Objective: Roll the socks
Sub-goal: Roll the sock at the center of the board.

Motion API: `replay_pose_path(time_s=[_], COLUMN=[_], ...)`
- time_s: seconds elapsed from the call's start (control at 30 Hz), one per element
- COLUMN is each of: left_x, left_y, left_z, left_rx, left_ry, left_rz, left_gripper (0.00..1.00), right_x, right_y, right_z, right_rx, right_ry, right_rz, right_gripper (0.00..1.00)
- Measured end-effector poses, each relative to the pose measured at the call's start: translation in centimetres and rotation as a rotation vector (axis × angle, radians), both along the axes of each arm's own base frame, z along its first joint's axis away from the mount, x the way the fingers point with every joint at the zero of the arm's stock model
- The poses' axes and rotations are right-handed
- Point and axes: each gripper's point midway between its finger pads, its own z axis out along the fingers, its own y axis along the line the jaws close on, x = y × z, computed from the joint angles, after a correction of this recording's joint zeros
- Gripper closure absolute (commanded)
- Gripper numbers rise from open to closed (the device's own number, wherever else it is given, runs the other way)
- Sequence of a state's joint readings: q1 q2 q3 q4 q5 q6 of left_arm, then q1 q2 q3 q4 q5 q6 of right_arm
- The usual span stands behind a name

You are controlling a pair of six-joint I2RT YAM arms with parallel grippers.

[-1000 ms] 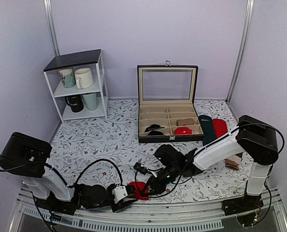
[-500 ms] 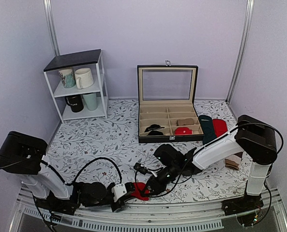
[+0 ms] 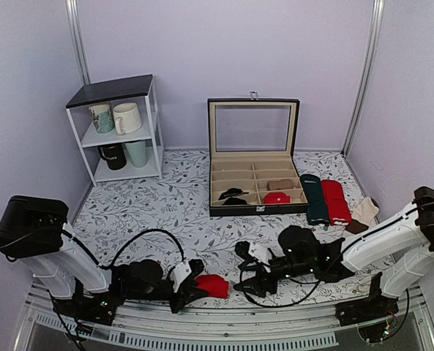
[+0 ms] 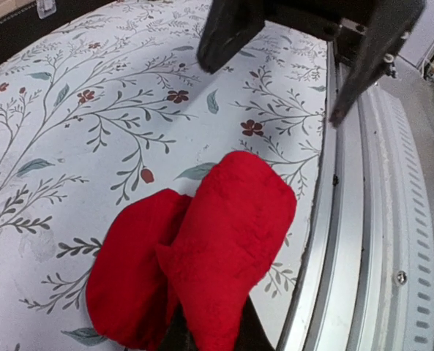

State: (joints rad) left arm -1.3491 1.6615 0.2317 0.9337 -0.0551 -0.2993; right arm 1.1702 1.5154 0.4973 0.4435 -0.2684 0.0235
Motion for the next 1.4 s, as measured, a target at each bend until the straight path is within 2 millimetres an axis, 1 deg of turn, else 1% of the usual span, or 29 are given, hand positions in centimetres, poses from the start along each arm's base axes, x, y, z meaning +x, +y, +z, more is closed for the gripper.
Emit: replay_pose_path(time_s=[0.1,0.2,0.27,0.37,0.53,0.8,0.87,1.0,1.1,1.17,1.23,1.33,1.4], left_x=[0.1,0.1,0.1,0.1,0.1,0.1,0.1,0.1,0.1,0.0,0.0,0.1,0.2], left_y=[-0.2,-0.6,-0.9,-1.1,-1.1,-1.2,-1.2,-1.2,-1.2,-1.2,-1.1,-0.9,-0.7], left_z=[-0.1,-0.1,-0.1,-0.1,-0.2,-0.2,-0.2,-0.2,-0.2,-0.2,-0.2,-0.2,-0.1], left_rx=[-0.010,-0.016,-0.020,-0.022,-0.026,-0.032,-0.032,-0.033,-0.035,-0.036,-0.037,-0.037,-0.031], left_ry=[0.031,0.049,0.057,0.066,0.078,0.086,0.087,0.088,0.089,0.090,0.091,0.088,0.075], left_rz=[0.002,-0.005,-0.011,-0.018,-0.019,-0.020,-0.021,-0.022,-0.023,-0.025,-0.026,-0.024,-0.024], left_gripper=[1.00,1.00,1.00,1.00,1.00,1.00,1.00,1.00,1.00,1.00,0.91,0.68,0.64], right_x=[-1.3,-2.5,-3.0,-3.7,-3.5,-2.7,-2.4,-2.1,-1.8,-1.7,-1.7,-1.6,-1.6], right_y=[-0.6,0.0,0.5,1.5,2.5,3.4,3.5,3.7,4.0,4.1,4.3,4.5,4.8], right_z=[1.1,1.4,1.2,-0.1,-1.3,-2.4,-2.7,-3.2,-3.5,-3.6,-3.7,-3.8,-3.8], right_rx=[0.064,0.087,0.086,0.050,0.020,-0.013,-0.023,-0.034,-0.043,-0.047,-0.049,-0.054,-0.054], right_ry=[-0.139,-0.226,-0.261,-0.303,-0.341,-0.359,-0.357,-0.349,-0.341,-0.327,-0.318,-0.291,-0.271], right_rz=[0.067,0.130,0.155,0.189,0.199,0.178,0.168,0.147,0.131,0.122,0.117,0.102,0.092], right_gripper=[0.32,0.32,0.32,0.33,0.33,0.42,0.46,0.58,0.72,0.77,0.79,0.81,0.81])
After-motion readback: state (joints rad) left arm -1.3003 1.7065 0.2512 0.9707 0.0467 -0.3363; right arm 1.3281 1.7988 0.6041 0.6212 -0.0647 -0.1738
